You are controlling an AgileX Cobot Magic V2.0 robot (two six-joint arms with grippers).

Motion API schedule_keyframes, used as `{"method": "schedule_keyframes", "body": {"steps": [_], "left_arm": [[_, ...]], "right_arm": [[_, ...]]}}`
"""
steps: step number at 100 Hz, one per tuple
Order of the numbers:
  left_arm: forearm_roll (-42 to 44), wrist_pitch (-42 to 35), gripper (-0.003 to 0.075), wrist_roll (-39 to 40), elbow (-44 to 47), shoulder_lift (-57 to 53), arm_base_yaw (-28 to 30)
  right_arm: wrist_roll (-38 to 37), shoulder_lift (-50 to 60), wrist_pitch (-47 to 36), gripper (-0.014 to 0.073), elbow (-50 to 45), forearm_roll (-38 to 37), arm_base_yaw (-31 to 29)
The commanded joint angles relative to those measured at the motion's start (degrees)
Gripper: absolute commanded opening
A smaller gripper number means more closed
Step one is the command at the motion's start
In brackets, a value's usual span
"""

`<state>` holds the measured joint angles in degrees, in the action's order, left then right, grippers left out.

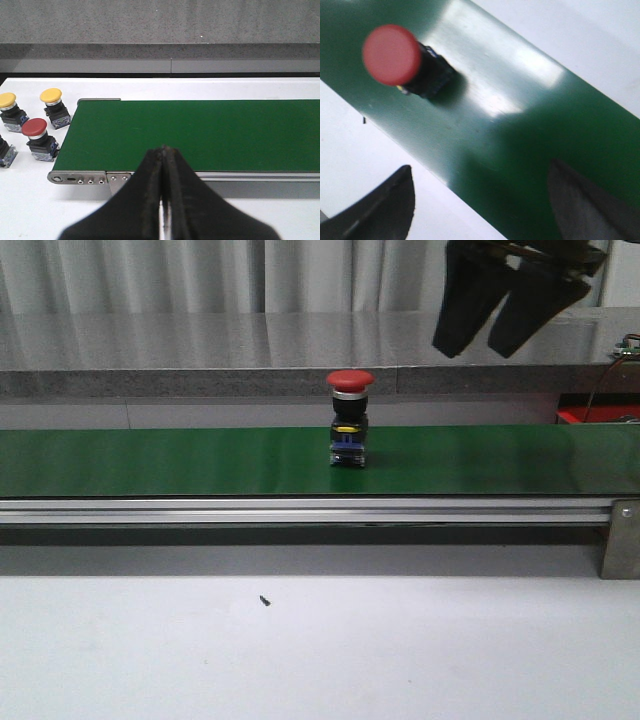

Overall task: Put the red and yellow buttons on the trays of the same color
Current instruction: 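Grasp the second red button on the belt with the right gripper and lift, then lower the held red button into the red tray and open the right gripper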

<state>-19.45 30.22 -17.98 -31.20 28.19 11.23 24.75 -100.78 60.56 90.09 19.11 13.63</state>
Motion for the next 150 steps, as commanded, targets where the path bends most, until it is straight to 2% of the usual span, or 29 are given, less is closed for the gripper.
{"method": "schedule_keyframes", "body": {"steps": [1, 21, 45, 54, 66, 94, 102, 123, 150], "left_arm": [[-1.4, -4.4, -0.002, 0.0, -1.6, 0.2, -0.3], [-1.4, -4.4, -0.002, 0.0, -1.6, 0.2, -0.3], [-1.4, -4.4, -0.002, 0.0, -1.6, 0.2, -0.3], [-1.4, -4.4, -0.002, 0.0, -1.6, 0.2, -0.3], [-1.4, -4.4, -0.002, 0.0, -1.6, 0.2, -0.3], [-1.4, -4.4, -0.002, 0.0, -1.6, 0.2, -0.3], [-1.4, -4.4, -0.002, 0.0, -1.6, 0.2, -0.3], [-1.4, -4.4, -0.002, 0.0, -1.6, 0.2, -0.3], [-1.4, -4.4, -0.002, 0.0, -1.6, 0.2, -0.3]], "right_arm": [[0.7, 2.8, -3.0, 0.0552, 1.2, 1.4, 1.9], [0.7, 0.5, -6.4, 0.0552, 1.2, 1.4, 5.0], [0.7, -2.6, -11.0, 0.0549, 1.5, 1.5, 5.5], [0.7, -3.8, -11.8, 0.0523, 1.5, 1.5, 5.5], [0.7, -4.9, -12.7, 0.0451, 1.6, 1.5, 5.5], [-1.0, -4.9, -8.0, 0.0139, 3.0, 1.1, 4.8], [-1.2, -4.7, -5.9, 0.0105, 4.5, 1.1, 3.9], [-1.3, -4.4, -2.3, 0.0105, 11.8, 1.0, -2.0], [-1.3, -6.1, -4.6, 0.0105, 18.7, 2.1, -17.3]]}}
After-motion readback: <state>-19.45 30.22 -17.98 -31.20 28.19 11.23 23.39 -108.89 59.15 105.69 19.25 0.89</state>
